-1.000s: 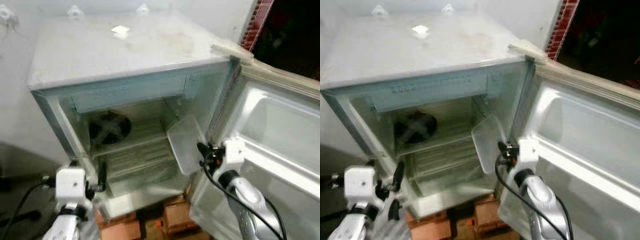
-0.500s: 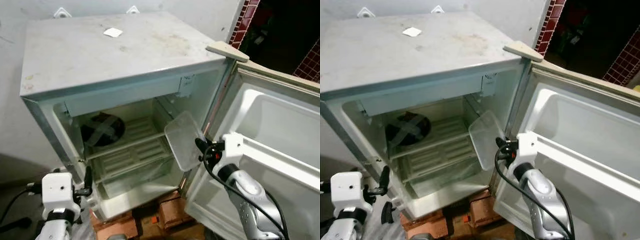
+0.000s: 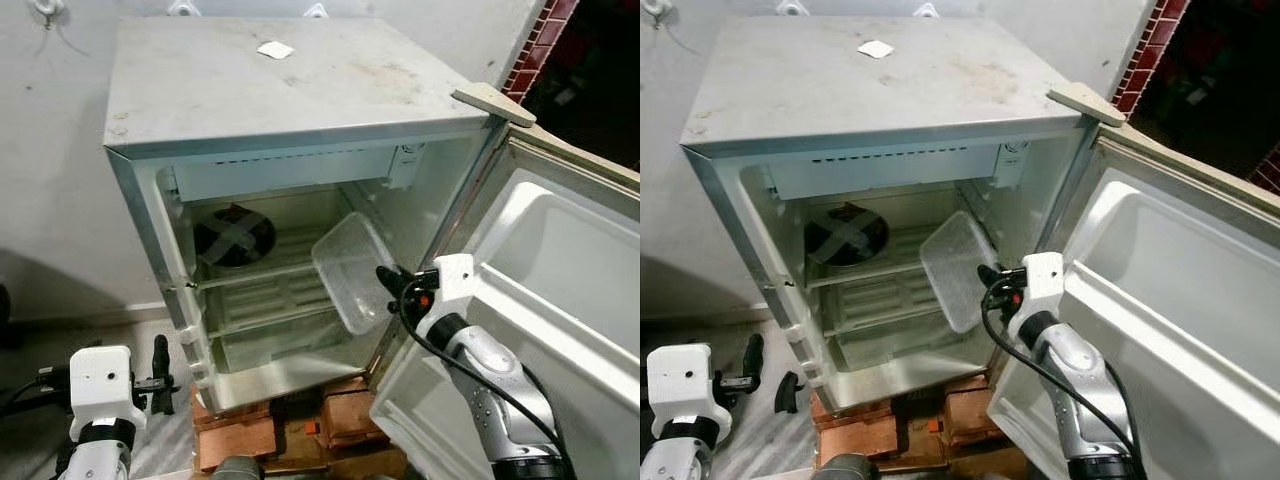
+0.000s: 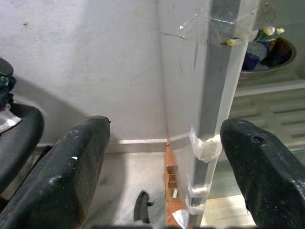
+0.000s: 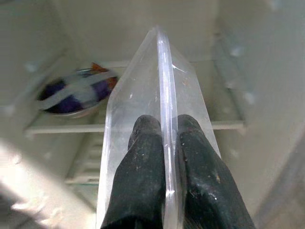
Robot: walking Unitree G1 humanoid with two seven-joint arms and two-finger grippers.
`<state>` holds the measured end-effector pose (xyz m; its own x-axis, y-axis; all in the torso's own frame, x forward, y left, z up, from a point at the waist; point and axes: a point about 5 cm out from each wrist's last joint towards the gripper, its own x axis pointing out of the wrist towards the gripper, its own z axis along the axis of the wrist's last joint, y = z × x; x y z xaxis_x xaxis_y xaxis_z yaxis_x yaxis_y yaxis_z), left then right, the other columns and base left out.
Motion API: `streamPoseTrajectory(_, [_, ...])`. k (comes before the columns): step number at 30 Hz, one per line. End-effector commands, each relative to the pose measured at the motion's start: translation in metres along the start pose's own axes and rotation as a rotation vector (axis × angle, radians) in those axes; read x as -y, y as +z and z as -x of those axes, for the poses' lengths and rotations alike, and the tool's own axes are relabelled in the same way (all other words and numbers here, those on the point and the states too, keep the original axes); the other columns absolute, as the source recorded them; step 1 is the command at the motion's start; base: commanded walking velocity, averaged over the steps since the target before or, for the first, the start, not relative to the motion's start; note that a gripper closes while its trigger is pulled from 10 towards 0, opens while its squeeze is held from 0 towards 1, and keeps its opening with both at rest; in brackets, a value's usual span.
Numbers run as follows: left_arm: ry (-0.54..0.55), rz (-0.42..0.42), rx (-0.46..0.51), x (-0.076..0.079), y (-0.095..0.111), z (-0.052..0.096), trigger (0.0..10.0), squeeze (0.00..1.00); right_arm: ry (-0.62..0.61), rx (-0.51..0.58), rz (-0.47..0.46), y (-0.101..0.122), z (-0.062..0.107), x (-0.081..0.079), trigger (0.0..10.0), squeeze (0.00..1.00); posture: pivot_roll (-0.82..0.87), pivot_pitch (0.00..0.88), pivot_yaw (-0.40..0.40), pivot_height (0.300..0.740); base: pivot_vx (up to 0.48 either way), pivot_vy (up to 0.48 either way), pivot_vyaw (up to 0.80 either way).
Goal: Restocking fridge
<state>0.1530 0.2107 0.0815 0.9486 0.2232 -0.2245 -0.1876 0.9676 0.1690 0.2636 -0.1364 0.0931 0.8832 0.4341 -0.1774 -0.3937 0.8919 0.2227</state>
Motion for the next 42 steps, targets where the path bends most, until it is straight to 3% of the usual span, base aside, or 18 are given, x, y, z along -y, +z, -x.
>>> streamPoseTrajectory(1, [0.001,-0.005,0.007,0.0,0.003,-0.002,10.0,0.0,0.047,-0.008,-0.015,0.001,-0.003,-0.003,10.0,0.0,0.22,0.031,-0.057,0.74,0.0,0.0,0.0])
streamPoseTrajectory(12, [0.001,-0.018,0.012,-0.001,0.005,-0.004,10.0,0.0,0.036,0.002,-0.013,0.005,-0.01,0.0,10.0,0.0,0.23,0.032,-0.053,0.74,0.0,0.0,0.0])
streamPoseTrajectory(21, [0.013,-0.025,0.007,-0.002,0.006,-0.002,10.0,0.0,0.021,0.021,-0.052,0.006,-0.028,-0.011,10.0,0.0,0.25,0.048,-0.053,0.74,0.0,0.0,0.0])
streamPoseTrajectory(26, [0.014,-0.027,0.005,-0.002,0.008,0.003,10.0,0.0,0.004,0.038,-0.079,0.009,-0.045,-0.018,10.0,0.0,0.28,0.075,-0.061,0.74,0.0,0.0,0.0])
streamPoseTrajectory(37, [0.033,-0.043,-0.021,-0.006,0.013,0.022,10.0,0.0,-0.042,0.055,-0.117,0.023,-0.103,-0.037,10.0,0.0,0.37,0.163,-0.081,0.74,0.0,0.0,0.0])
streamPoseTrajectory(42, [0.035,-0.046,-0.03,-0.007,0.014,0.028,10.0,0.0,-0.043,0.063,-0.1,0.03,-0.115,-0.041,10.0,0.0,0.39,0.18,-0.086,0.74,0.0,0.0,0.0])
